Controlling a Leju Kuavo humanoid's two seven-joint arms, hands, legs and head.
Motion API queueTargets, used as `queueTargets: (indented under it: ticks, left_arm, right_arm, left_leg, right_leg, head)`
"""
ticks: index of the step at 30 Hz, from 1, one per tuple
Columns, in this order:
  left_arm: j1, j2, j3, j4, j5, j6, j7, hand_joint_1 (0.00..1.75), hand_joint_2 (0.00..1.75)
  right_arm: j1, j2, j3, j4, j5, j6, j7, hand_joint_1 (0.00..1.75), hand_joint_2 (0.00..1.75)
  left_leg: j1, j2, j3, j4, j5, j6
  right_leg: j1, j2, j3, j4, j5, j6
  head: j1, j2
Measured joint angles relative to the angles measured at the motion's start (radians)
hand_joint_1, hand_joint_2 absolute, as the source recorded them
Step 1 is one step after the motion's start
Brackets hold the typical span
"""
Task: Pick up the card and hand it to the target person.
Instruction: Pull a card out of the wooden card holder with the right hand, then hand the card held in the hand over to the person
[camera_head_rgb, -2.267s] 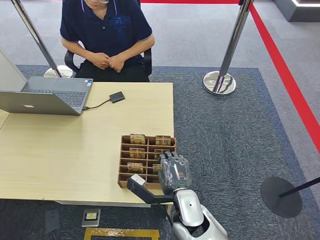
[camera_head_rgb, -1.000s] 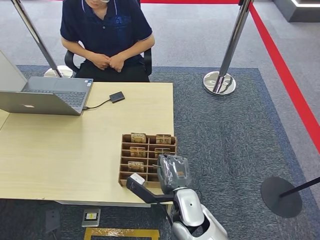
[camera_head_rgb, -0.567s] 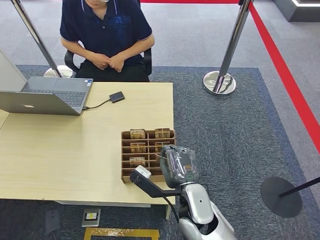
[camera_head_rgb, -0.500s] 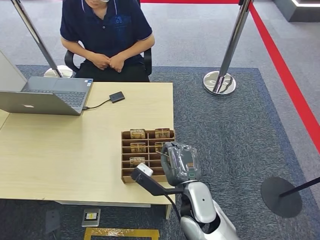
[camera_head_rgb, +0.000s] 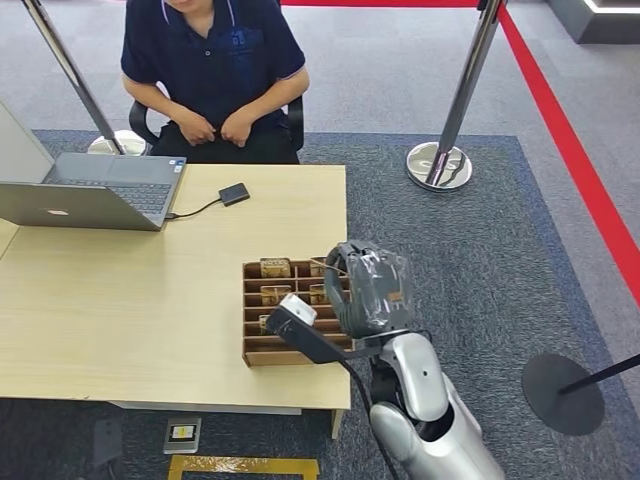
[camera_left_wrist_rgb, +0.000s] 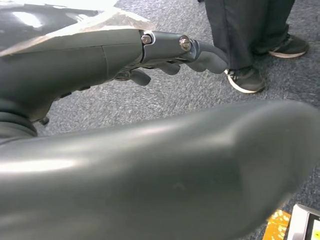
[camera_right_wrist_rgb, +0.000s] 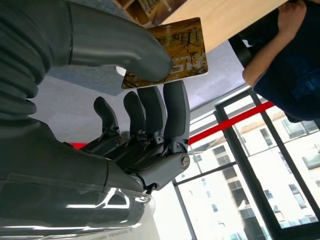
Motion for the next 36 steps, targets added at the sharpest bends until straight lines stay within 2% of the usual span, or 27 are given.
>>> queueTargets:
  ticks: [4, 8, 16, 20, 24, 29, 36]
  left_arm:
    - [0.000, -0.003, -0.001, 0.000, -0.008, 0.000, 0.000, 0.00, 0.00]
    - [-0.001, -0.007, -0.009, 0.000, -0.021, 0.000, -0.001, 0.00, 0.00]
    - [-0.009, -0.015, -0.023, 0.000, -0.036, 0.000, 0.010, 0.00, 0.00]
    - [-0.012, -0.017, -0.024, 0.000, -0.038, 0.000, 0.024, 0.00, 0.00]
    - [-0.013, -0.019, -0.024, 0.000, -0.036, 0.000, 0.028, 0.00, 0.00]
    - [-0.013, -0.019, -0.024, 0.000, -0.026, 0.002, 0.029, 0.00, 0.00]
    - [-0.013, -0.019, -0.024, 0.000, -0.025, 0.002, 0.042, 0.00, 0.00]
  right_arm:
    - [-0.029, 0.006, 0.004, 0.012, -0.009, 0.007, -0.009, 1.30, 1.75]
    - [-0.094, 0.033, 0.023, 0.087, -0.055, 0.030, -0.034, 1.24, 1.75]
    - [-0.275, 0.154, 0.080, 0.354, -0.068, 0.034, -0.026, 1.34, 1.75]
    - [-0.340, 0.217, 0.100, 0.473, -0.068, 0.024, -0.017, 1.35, 1.75]
    - [-0.379, 0.258, 0.111, 0.550, -0.072, 0.016, -0.017, 1.34, 1.75]
    - [-0.413, 0.287, 0.133, 0.601, -0.097, 0.009, 0.003, 1.35, 1.75]
    - [-0.440, 0.299, 0.160, 0.650, -0.108, -0.004, 0.034, 1.36, 1.75]
  left_leg:
    - [0.000, 0.000, 0.000, 0.000, 0.000, 0.000]
    - [0.000, 0.000, 0.000, 0.000, 0.000, 0.000]
    - [0.000, 0.000, 0.000, 0.000, 0.001, -0.001]
    - [0.000, 0.000, 0.000, 0.000, 0.001, -0.001]
    - [0.000, 0.000, 0.000, 0.000, 0.001, -0.001]
    - [0.000, 0.000, 0.000, 0.000, 0.001, -0.001]
    - [0.000, 0.000, 0.000, 0.000, 0.001, -0.001]
  right_leg:
    - [0.000, 0.000, 0.000, 0.000, 0.000, 0.000]
    - [0.000, 0.000, 0.000, 0.000, 0.000, 0.000]
    - [0.000, 0.000, 0.000, 0.002, 0.000, 0.000]
    - [0.000, 0.000, 0.000, 0.002, 0.000, 0.000]
    - [0.000, 0.000, 0.000, 0.001, 0.000, 0.000]
    - [0.000, 0.000, 0.000, 0.001, 0.000, 0.000]
    - [0.000, 0.000, 0.000, 0.001, 0.000, 0.000]
  head:
    - [0.000, 0.000]
    - [0.000, 0.000]
    - [0.000, 0.000]
    - [0.000, 0.000]
    - [0.000, 0.000]
    - [0.000, 0.000]
    - [0.000, 0.000]
